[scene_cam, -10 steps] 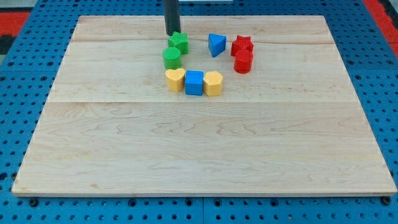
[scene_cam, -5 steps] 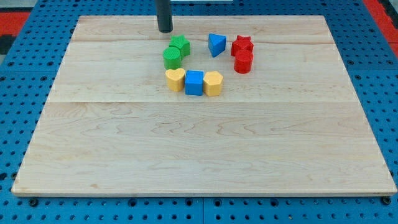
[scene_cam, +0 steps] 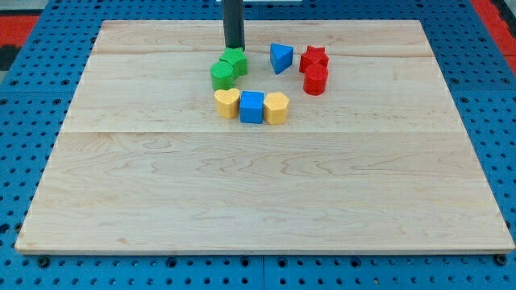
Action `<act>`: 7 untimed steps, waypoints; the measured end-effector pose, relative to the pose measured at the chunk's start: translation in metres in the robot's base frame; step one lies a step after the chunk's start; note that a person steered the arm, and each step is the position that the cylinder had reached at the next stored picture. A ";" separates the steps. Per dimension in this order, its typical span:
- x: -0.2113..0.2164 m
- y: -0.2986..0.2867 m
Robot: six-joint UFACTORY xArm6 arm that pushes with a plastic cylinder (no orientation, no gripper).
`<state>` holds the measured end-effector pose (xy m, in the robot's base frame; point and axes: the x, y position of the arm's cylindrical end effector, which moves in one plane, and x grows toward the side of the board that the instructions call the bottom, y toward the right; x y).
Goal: Slightly push green star into green circle
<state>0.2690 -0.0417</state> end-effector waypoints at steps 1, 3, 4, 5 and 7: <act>0.005 -0.006; 0.011 -0.024; 0.015 -0.032; 0.018 -0.038; 0.025 -0.030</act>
